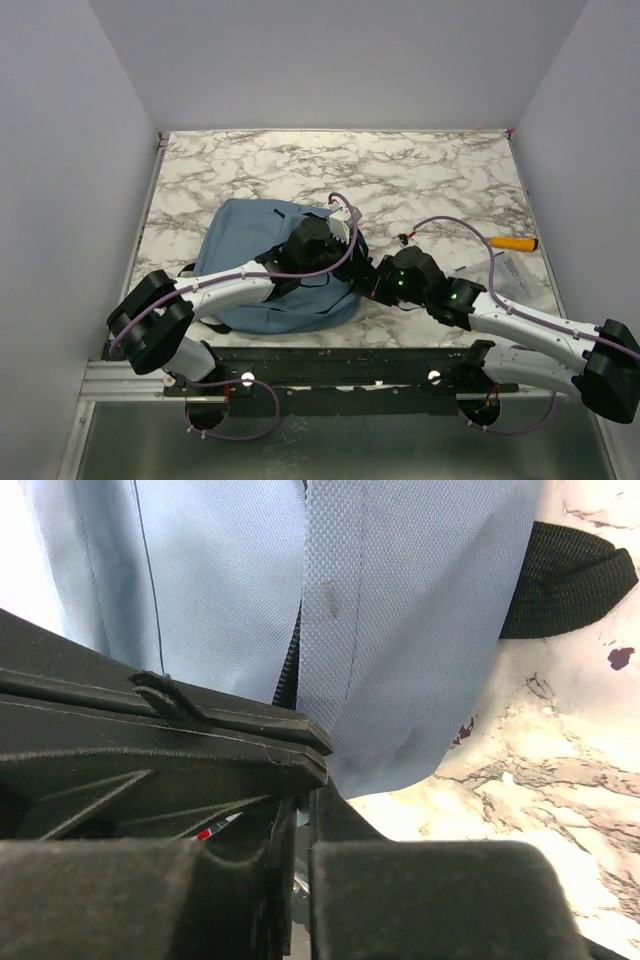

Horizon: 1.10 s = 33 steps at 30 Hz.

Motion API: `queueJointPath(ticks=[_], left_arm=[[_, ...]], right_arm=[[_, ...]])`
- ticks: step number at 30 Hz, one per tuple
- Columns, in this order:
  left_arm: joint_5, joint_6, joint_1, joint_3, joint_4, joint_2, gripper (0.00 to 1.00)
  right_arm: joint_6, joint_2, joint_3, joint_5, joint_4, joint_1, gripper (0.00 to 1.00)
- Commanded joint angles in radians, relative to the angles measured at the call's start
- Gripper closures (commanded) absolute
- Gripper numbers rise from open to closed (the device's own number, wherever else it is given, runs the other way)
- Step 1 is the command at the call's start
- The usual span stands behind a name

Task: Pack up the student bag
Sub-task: Zip the student bag at the center of the board.

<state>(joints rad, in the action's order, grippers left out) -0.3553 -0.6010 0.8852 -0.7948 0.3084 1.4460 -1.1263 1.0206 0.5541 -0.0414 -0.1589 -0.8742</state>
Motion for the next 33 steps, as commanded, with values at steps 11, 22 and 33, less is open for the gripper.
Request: queueJointPath(ticks=[11,22,33], left_arm=[[0.211,0.056,-0.126,-0.226,0.029,0.124,1.00],[0.330,0.071,-0.253,-0.388,-0.075,0.238,1.00],[0.094,-0.092,-0.253,-0.264,-0.080,0.127,1.00]], right_arm=[[0.005,0.006,-0.065,0.013,0.014,-0.092,0.99],[-0.060,-0.059,-0.111,0.018,-0.017,-0.100,1.00],[0.325,0.044,0.215,-0.139,-0.194,-0.063,0.40]])
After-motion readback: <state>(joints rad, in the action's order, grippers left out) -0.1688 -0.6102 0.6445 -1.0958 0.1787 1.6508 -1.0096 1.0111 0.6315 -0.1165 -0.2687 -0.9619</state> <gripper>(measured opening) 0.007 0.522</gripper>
